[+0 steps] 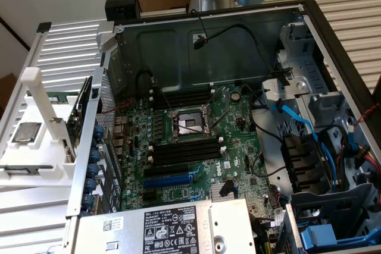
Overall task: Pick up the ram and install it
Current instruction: 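Pick up the ram and move it above insertion slot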
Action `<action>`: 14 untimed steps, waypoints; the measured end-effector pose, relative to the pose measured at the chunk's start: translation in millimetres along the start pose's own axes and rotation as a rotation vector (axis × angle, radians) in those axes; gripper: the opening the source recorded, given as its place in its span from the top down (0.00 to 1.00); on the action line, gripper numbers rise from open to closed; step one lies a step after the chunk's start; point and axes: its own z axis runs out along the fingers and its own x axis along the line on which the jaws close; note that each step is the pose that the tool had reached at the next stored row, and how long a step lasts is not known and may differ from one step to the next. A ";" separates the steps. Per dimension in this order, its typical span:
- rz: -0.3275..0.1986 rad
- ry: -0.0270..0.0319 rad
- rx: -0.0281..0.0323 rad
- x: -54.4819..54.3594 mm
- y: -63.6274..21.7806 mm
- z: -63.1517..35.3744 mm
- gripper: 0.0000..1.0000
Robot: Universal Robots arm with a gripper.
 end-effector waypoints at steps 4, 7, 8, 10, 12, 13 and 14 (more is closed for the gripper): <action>-0.010 -0.0011 0.0036 2.0 -0.4 7.9 0.90; -0.013 -0.0010 0.0035 2.2 -0.6 13.2 0.90; -0.014 -0.0009 0.0035 2.2 -0.7 15.1 0.90; -0.017 -0.0009 0.0035 2.2 -1.2 18.8 0.90; -0.019 -0.0008 0.0033 1.8 -3.1 22.5 0.90; -0.020 -0.0009 0.0034 1.4 -5.0 24.3 0.90; -0.021 -0.0009 0.0034 0.9 -7.2 26.2 0.90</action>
